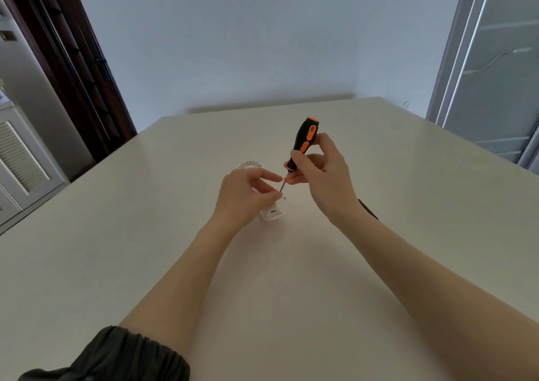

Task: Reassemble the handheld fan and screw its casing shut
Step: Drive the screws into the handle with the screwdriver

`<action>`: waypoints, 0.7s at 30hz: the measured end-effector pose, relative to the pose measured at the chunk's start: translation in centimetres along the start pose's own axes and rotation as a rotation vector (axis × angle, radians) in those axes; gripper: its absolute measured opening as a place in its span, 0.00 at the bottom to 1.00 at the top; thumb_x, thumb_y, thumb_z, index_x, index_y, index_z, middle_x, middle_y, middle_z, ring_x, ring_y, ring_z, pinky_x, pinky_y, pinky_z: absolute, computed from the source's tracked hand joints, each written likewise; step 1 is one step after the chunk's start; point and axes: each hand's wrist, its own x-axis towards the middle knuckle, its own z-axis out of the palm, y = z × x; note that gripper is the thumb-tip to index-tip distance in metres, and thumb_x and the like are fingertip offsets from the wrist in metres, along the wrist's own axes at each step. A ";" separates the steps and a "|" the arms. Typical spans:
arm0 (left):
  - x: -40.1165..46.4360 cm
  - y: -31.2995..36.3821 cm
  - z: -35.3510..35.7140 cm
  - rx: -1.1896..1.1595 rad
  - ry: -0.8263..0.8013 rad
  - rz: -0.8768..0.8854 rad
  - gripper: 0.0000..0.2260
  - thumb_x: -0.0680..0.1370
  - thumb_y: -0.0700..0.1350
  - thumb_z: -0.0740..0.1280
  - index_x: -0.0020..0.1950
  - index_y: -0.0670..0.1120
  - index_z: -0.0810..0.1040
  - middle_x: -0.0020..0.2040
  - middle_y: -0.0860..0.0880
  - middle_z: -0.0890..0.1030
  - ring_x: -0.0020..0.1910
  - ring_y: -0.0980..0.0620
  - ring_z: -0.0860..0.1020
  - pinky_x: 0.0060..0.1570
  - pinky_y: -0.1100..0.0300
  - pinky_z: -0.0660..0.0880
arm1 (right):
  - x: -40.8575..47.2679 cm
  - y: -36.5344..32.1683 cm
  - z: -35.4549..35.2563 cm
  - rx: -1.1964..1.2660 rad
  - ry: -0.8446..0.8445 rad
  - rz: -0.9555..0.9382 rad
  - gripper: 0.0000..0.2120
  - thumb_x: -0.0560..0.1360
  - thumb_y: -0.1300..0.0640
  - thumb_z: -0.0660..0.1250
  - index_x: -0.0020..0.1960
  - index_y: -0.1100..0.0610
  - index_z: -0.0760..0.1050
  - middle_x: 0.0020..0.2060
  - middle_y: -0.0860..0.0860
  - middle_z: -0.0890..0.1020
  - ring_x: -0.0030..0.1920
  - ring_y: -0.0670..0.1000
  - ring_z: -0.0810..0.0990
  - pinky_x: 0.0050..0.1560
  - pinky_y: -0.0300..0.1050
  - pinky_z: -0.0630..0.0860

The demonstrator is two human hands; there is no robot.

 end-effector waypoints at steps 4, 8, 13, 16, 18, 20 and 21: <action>0.0 0.1 -0.3 -0.056 -0.033 0.007 0.10 0.72 0.42 0.68 0.46 0.58 0.82 0.33 0.57 0.84 0.40 0.66 0.80 0.41 0.76 0.69 | 0.0 -0.1 -0.1 -0.014 0.016 -0.004 0.03 0.76 0.57 0.64 0.48 0.52 0.71 0.36 0.54 0.84 0.32 0.52 0.83 0.48 0.55 0.81; 0.0 0.0 -0.4 -0.132 -0.057 0.003 0.14 0.75 0.41 0.60 0.47 0.56 0.83 0.33 0.55 0.84 0.42 0.68 0.79 0.41 0.85 0.63 | -0.1 -0.1 -0.1 -0.030 0.004 -0.002 0.03 0.77 0.57 0.64 0.49 0.55 0.71 0.36 0.55 0.83 0.31 0.52 0.83 0.46 0.52 0.82; 0.1 -0.3 -0.3 -0.127 -0.068 0.038 0.17 0.77 0.40 0.56 0.47 0.58 0.82 0.34 0.55 0.84 0.46 0.70 0.76 0.43 0.87 0.59 | -0.1 -0.1 0.1 -0.036 -0.004 -0.004 0.04 0.77 0.58 0.64 0.50 0.56 0.71 0.36 0.55 0.83 0.31 0.53 0.83 0.46 0.51 0.82; 0.2 -0.5 -0.2 -0.124 -0.062 0.052 0.17 0.77 0.41 0.55 0.49 0.56 0.82 0.35 0.55 0.85 0.47 0.69 0.77 0.43 0.86 0.60 | -0.2 0.1 0.2 -0.032 -0.003 -0.009 0.03 0.77 0.58 0.64 0.49 0.55 0.70 0.36 0.55 0.83 0.31 0.53 0.83 0.46 0.52 0.81; 0.2 -0.5 -0.2 -0.120 -0.056 0.054 0.17 0.77 0.41 0.55 0.50 0.57 0.82 0.35 0.55 0.85 0.46 0.69 0.76 0.43 0.86 0.61 | -0.3 0.1 0.2 -0.029 -0.004 -0.017 0.03 0.77 0.58 0.64 0.49 0.55 0.70 0.36 0.55 0.83 0.31 0.53 0.83 0.46 0.53 0.81; 0.2 -0.5 -0.2 -0.113 -0.047 0.047 0.18 0.77 0.40 0.56 0.49 0.58 0.81 0.35 0.55 0.85 0.47 0.66 0.77 0.43 0.85 0.62 | -0.3 0.1 0.3 -0.025 -0.008 -0.020 0.03 0.77 0.59 0.64 0.49 0.55 0.70 0.35 0.55 0.83 0.31 0.53 0.83 0.47 0.53 0.81; 0.3 -0.6 -0.2 -0.113 -0.043 0.042 0.18 0.77 0.40 0.56 0.49 0.59 0.81 0.35 0.56 0.84 0.47 0.65 0.77 0.44 0.83 0.63 | -0.3 0.1 0.4 -0.025 -0.010 -0.020 0.03 0.77 0.59 0.64 0.49 0.55 0.70 0.35 0.55 0.83 0.31 0.53 0.83 0.47 0.53 0.81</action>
